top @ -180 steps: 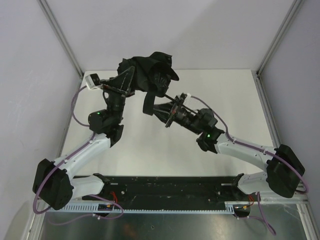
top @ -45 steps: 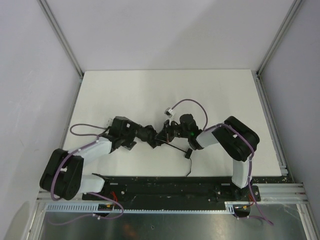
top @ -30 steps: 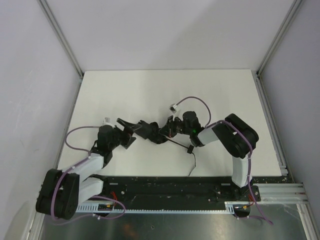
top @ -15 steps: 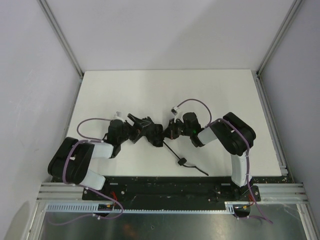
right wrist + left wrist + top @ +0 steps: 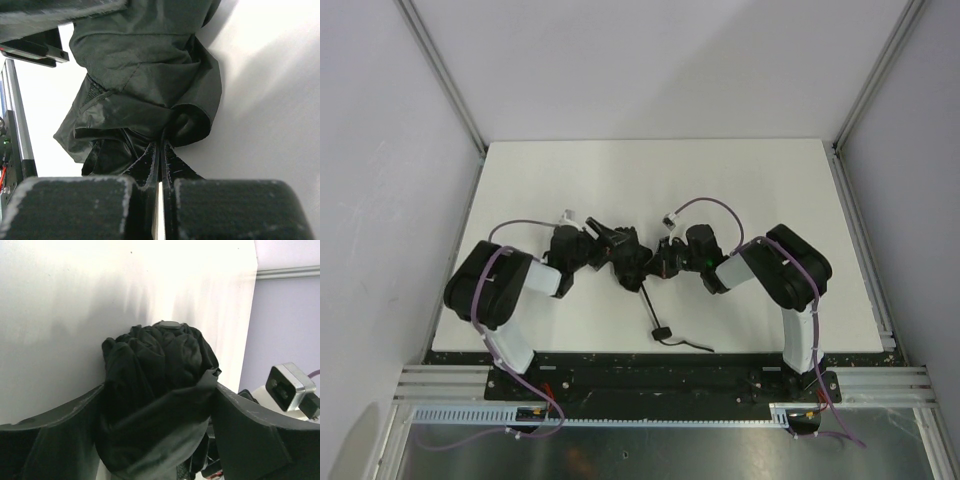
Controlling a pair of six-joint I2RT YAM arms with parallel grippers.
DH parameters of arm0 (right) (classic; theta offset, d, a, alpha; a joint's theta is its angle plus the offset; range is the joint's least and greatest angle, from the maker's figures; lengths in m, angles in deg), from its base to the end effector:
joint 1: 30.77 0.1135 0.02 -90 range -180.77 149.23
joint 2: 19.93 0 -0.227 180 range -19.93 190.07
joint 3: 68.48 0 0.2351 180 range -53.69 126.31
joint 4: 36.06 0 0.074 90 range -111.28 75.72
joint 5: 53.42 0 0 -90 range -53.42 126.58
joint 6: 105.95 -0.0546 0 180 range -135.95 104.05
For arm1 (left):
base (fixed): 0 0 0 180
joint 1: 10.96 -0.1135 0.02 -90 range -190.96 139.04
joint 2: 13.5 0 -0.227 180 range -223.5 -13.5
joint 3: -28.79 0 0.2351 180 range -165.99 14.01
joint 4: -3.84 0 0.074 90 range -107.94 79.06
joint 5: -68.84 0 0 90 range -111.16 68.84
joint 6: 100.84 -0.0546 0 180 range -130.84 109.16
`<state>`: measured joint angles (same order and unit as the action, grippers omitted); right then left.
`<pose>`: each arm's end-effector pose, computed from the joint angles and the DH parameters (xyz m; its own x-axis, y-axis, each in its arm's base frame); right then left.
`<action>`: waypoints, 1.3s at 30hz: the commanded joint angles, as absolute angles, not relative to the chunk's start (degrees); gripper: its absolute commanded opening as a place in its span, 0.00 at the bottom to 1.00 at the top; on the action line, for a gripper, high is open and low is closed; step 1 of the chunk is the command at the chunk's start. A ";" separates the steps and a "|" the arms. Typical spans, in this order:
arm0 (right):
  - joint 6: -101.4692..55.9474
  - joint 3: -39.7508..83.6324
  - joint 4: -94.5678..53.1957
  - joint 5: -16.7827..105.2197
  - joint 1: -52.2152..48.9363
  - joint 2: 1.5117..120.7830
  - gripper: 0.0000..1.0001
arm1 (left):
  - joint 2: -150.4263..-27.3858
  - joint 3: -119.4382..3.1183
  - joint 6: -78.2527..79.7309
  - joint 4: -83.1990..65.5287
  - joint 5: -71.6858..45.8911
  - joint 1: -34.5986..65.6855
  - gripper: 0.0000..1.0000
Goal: Put away the umbrella
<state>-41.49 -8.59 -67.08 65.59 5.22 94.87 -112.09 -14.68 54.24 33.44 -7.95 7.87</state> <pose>0.2771 0.2340 0.0779 -0.6719 -0.0220 -0.7403 -0.6461 0.5060 0.5714 0.2828 -0.1096 0.0903 -0.6338 -0.7167 -0.2910 -0.1552 0.4863 -0.8599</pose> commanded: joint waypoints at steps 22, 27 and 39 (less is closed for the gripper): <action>-68.00 -14.49 -81.01 51.82 1.45 89.23 0.00 | -107.12 -10.45 44.59 32.86 -33.06 14.52 0.00; -67.64 -14.37 -83.93 50.15 1.11 90.84 0.00 | -107.64 -10.08 44.52 32.83 -33.00 15.07 0.00; -65.21 -15.86 -87.03 52.13 -0.61 93.40 0.00 | -109.59 -11.14 52.01 32.92 -22.43 12.12 0.24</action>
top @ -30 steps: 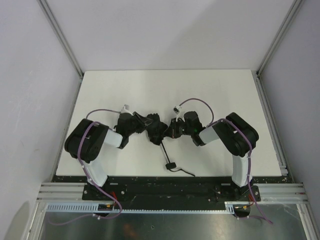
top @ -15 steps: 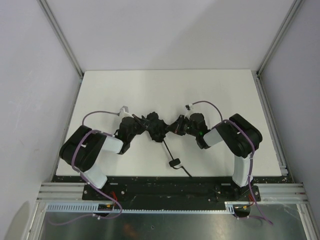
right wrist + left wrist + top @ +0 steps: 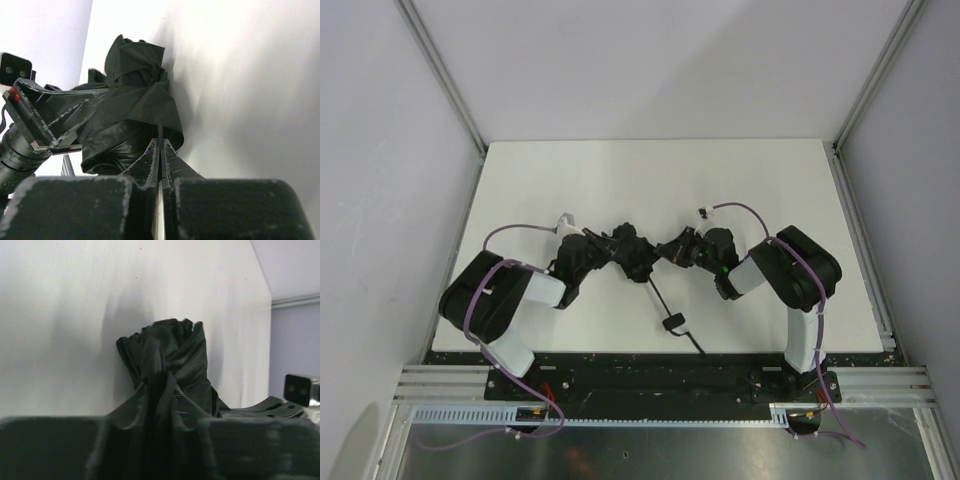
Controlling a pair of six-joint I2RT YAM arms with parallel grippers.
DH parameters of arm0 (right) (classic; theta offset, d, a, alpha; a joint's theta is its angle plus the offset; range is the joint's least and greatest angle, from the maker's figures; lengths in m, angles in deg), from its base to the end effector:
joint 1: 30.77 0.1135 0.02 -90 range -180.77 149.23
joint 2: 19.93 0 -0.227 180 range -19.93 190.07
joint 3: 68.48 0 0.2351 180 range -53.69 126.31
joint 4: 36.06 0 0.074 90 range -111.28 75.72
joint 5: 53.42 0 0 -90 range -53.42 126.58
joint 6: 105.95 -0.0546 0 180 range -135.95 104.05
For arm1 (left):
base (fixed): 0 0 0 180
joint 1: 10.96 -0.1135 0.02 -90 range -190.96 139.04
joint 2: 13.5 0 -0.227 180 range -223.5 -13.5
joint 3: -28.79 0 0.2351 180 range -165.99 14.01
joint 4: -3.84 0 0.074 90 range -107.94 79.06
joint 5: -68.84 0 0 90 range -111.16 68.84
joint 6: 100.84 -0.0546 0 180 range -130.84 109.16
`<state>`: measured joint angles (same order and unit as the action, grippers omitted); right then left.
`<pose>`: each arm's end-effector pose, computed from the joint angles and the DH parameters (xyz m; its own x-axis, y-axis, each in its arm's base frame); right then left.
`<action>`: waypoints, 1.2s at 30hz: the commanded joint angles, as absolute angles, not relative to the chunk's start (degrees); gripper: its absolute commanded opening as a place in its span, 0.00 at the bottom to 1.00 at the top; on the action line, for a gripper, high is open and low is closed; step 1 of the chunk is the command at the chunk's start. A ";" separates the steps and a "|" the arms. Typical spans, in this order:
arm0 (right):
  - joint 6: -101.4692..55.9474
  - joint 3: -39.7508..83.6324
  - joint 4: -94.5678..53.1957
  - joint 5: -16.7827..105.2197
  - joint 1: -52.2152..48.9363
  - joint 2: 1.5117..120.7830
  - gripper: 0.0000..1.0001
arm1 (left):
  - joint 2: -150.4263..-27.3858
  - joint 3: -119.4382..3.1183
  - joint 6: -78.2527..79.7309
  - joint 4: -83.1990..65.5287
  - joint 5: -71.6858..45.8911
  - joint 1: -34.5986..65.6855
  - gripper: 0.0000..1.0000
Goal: Put away the umbrella
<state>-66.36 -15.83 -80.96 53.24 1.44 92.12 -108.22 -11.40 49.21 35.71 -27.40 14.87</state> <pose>0.2854 0.1983 0.0899 -0.7095 0.4256 -0.5617 -0.3118 0.5251 0.7918 0.2667 -0.1225 0.0988 -0.4702 -0.7293 -0.4970 -0.1293 0.6140 -0.7787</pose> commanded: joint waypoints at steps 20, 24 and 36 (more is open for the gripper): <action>-62.17 -15.83 -87.76 59.10 -2.07 95.24 0.00 | -101.78 -24.09 61.48 1.05 -22.70 13.11 0.99; -62.16 -15.81 -88.23 59.54 -2.15 95.12 0.00 | -104.46 -29.54 59.46 -2.76 -23.86 13.71 0.99; -62.18 -16.13 -88.30 60.31 -2.36 94.02 0.00 | -115.32 -37.62 47.10 -5.10 -28.77 18.09 0.99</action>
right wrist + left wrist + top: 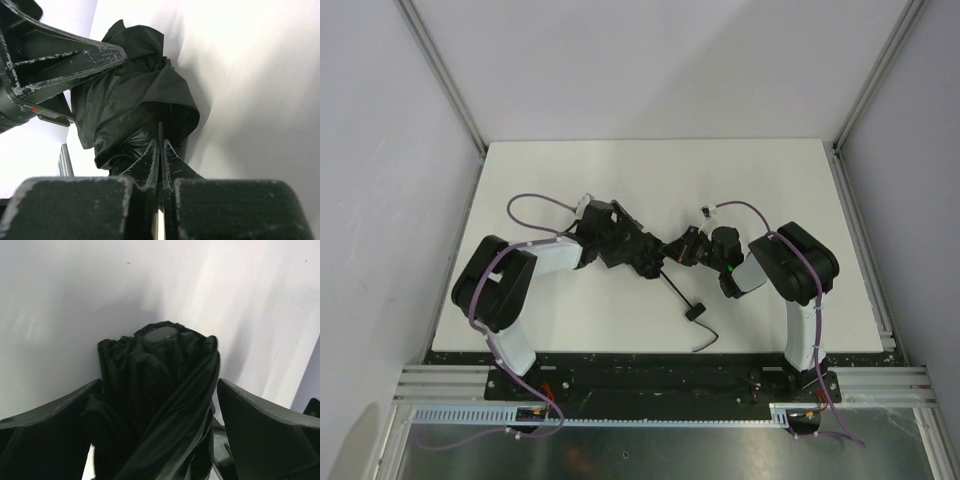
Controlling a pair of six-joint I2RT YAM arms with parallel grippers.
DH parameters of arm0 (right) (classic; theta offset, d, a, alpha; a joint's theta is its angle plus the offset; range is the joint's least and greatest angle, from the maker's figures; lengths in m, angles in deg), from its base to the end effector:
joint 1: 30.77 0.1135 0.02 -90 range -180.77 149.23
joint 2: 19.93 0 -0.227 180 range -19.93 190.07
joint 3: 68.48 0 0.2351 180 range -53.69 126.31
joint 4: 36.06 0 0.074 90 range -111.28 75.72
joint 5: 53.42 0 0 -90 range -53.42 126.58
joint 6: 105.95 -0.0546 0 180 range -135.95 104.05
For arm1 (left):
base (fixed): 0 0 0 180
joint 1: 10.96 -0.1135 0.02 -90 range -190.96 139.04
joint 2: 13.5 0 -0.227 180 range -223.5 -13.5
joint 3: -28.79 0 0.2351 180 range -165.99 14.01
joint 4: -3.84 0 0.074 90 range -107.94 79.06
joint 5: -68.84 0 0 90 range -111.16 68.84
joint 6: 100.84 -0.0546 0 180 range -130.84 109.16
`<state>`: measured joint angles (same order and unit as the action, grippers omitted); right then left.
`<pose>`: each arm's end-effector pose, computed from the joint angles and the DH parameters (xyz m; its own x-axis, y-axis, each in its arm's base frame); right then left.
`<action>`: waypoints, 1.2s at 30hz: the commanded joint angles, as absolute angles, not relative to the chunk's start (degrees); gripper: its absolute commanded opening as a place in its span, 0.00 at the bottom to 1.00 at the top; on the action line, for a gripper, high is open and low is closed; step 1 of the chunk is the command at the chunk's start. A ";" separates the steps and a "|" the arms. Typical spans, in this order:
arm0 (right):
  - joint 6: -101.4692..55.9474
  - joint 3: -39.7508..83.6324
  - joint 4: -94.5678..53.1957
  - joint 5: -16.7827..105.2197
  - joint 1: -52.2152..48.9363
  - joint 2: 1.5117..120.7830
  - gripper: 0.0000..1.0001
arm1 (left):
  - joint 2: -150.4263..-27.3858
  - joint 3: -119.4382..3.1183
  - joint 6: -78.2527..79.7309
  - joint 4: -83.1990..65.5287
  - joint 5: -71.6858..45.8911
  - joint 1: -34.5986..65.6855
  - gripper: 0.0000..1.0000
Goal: Put away the umbrella
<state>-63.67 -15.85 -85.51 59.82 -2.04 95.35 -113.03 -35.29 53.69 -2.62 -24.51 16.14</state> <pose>0.2929 0.1851 0.0816 -0.7107 0.3857 -0.5883 -0.3756 0.4990 0.7809 0.3083 -0.1542 0.1152 -0.6313 -0.6894 -0.3553 -0.3579 0.6654 -0.6551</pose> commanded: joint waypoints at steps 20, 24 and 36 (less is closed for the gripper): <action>-63.83 -14.74 -89.00 57.13 -3.61 86.13 0.00 | -117.50 -37.30 39.86 -6.69 -39.62 21.07 0.00; -63.58 -14.64 -90.93 54.85 -2.95 80.58 0.00 | -117.41 -36.41 40.70 -7.98 -41.62 21.45 0.00; -58.98 -10.98 -87.78 62.63 3.48 77.24 0.00 | -118.18 -36.09 42.55 -9.51 -41.37 21.44 0.00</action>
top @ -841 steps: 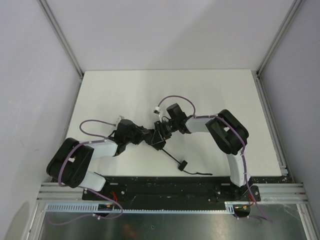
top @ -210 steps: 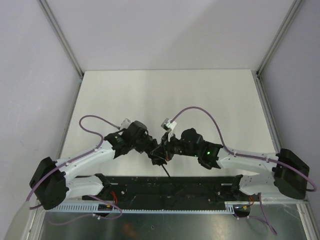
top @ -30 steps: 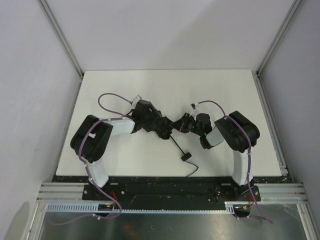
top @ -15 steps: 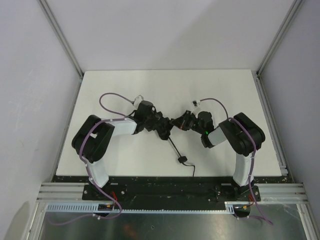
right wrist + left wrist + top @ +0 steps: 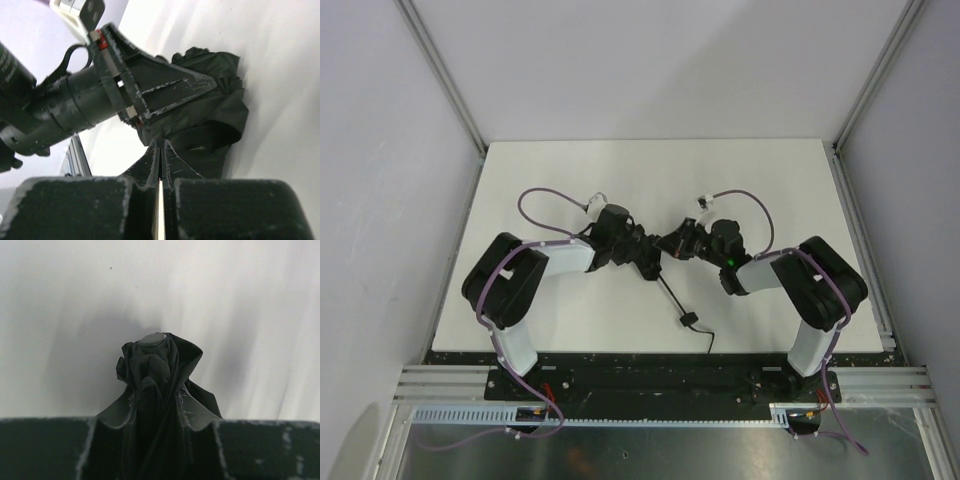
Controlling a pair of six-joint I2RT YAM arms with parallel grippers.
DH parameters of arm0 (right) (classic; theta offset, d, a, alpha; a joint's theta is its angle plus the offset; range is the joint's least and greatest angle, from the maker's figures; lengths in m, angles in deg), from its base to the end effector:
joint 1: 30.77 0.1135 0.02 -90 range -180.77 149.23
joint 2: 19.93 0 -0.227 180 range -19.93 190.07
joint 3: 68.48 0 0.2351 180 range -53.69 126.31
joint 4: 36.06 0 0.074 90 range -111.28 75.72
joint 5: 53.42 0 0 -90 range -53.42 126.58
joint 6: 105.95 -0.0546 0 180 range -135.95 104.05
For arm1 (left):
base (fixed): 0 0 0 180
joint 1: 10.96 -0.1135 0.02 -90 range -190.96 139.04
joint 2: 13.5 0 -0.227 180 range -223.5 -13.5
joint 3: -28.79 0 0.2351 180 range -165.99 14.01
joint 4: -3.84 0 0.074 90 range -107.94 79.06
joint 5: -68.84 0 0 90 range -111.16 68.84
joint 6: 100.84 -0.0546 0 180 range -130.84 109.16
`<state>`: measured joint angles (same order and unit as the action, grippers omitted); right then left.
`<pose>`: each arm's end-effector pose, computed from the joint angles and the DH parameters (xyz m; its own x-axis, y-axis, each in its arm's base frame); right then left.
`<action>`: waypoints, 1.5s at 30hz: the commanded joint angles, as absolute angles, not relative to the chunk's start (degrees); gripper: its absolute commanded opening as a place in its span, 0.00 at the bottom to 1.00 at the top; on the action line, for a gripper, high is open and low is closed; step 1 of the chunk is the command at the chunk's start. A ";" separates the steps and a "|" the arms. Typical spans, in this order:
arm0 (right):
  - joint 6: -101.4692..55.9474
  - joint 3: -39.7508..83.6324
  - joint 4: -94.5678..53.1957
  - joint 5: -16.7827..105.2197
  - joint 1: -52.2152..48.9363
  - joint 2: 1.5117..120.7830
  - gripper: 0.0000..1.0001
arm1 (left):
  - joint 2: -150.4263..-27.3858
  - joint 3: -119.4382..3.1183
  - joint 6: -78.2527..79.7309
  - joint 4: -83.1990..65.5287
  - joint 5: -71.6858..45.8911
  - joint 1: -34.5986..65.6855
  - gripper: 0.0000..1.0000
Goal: Put away the umbrella
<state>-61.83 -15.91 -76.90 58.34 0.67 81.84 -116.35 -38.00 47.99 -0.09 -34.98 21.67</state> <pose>0.2823 0.1963 0.1396 -0.6588 0.3787 -0.6501 -0.4660 0.4729 0.7478 0.3084 -0.1820 0.1148 -0.5963 -0.6048 -0.5279 -0.2719 0.7708 -0.5761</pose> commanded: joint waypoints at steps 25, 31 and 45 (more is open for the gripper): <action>-21.99 -1.79 -57.44 46.46 15.85 91.54 0.00 | -118.90 -38.99 43.13 -17.97 -32.86 19.70 0.00; -25.27 -1.06 -56.47 51.89 16.27 95.45 0.07 | -119.19 -39.02 43.28 -18.02 -30.57 18.92 0.00; -40.36 -8.41 -69.94 62.66 14.09 98.39 0.16 | -118.93 -38.90 43.55 -17.93 -27.36 16.70 0.00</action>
